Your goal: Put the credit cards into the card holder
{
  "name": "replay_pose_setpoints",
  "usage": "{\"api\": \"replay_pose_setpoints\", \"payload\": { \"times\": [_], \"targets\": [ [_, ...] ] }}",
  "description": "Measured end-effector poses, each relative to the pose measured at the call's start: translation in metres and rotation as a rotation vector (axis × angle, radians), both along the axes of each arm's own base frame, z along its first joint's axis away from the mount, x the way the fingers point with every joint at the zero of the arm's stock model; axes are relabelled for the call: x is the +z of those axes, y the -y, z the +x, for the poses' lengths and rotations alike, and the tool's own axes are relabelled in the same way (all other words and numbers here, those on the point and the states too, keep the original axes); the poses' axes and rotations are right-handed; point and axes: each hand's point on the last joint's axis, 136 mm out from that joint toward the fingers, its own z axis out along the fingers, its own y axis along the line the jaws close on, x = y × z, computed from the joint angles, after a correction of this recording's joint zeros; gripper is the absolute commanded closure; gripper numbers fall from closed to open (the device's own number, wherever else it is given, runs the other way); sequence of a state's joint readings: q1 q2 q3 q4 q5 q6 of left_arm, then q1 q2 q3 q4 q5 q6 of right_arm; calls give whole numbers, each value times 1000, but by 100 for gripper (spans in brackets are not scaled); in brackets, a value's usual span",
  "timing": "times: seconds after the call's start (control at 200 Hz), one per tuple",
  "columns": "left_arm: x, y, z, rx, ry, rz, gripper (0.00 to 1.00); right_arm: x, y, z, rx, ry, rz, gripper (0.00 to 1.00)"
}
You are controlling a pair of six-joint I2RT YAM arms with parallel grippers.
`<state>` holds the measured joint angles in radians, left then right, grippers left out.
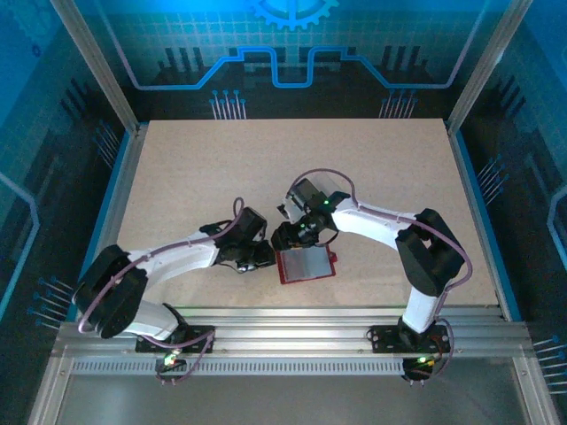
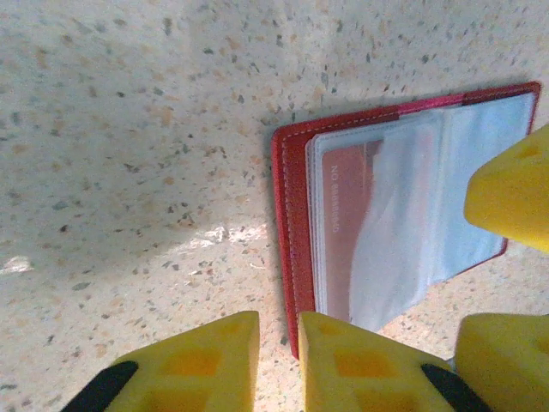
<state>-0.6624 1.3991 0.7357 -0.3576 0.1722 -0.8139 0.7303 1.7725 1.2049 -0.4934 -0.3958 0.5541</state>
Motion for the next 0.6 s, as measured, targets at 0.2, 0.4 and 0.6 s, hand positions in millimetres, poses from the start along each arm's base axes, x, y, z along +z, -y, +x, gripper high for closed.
{"api": "replay_pose_setpoints", "payload": {
  "times": [0.2, 0.4, 0.6],
  "targets": [
    [21, -14, 2, 34, 50, -33, 64, 32, -13, 18, 29, 87, 36, 58],
    [31, -14, 2, 22, 74, -55, 51, 81, 27, 77, -55, 280, -90, 59],
    [23, -4, 1, -11, 57, -66, 47, 100, 120, 133, -156, 423, -404, 63]
  ]
}}
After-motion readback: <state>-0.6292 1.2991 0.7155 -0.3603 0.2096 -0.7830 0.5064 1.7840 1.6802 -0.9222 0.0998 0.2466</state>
